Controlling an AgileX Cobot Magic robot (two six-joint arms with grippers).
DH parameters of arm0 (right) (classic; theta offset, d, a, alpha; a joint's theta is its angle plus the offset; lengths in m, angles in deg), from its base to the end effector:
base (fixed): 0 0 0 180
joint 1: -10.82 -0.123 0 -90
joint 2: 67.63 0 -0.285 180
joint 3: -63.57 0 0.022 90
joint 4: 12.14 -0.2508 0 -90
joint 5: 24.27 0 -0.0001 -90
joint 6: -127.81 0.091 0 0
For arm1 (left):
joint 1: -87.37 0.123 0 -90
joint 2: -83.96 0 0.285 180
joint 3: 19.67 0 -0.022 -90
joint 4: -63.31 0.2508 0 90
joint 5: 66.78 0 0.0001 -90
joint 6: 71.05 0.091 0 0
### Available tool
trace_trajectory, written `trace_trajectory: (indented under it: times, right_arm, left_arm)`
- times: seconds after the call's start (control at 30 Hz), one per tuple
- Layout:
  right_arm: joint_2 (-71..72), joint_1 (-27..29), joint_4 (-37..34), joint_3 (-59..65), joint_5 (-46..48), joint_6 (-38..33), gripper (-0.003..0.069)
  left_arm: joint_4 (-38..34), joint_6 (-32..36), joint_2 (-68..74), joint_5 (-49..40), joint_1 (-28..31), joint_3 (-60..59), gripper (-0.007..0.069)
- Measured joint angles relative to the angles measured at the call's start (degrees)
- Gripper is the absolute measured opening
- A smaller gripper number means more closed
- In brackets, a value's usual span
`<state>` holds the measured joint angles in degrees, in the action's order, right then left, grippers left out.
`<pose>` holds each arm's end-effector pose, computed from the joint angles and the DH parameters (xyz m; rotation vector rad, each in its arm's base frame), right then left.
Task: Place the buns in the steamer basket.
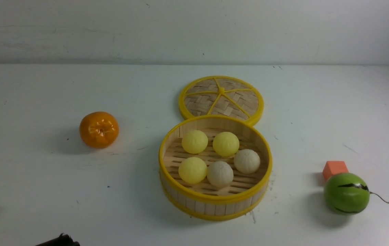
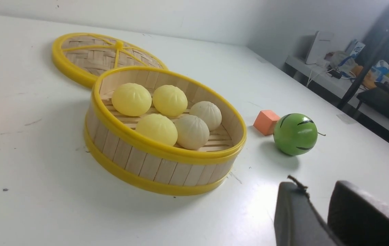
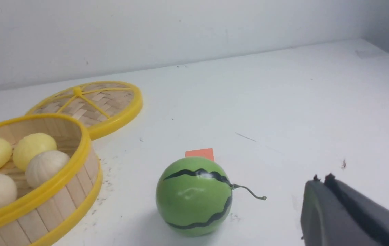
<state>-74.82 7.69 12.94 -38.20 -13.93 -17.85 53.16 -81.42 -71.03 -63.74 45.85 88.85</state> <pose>0.0562 -0.0039 0.1929 0.1515 1.6485 0.1063 0.0636 -0.0552 0.2314 0.3020 1.6691 -0.8153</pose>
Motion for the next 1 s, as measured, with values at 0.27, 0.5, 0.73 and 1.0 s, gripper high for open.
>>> trace_trajectory:
  times: [0.27,0.5,0.73,1.0]
  right_arm:
    - [0.0,0.56,-1.17,0.58,-2.29,0.0,-0.002]
    - [0.0,0.56,-7.0,0.58,-2.86,-4.9,-0.002]
    - [0.0,0.74,-32.62,0.58,4.74,-38.79,-0.002]
    - [0.0,0.76,-38.03,0.23,11.73,-45.65,-0.0017]
  left_arm:
    - [0.0,0.0,0.0,0.0,0.0,0.0,0.0157]
    - [0.0,0.0,0.0,0.0,0.0,0.0,0.0165]
    - [0.0,0.0,0.0,0.0,0.0,0.0,0.0173]
    - [0.0,0.0,0.0,-0.07,0.0,0.0,0.0177]
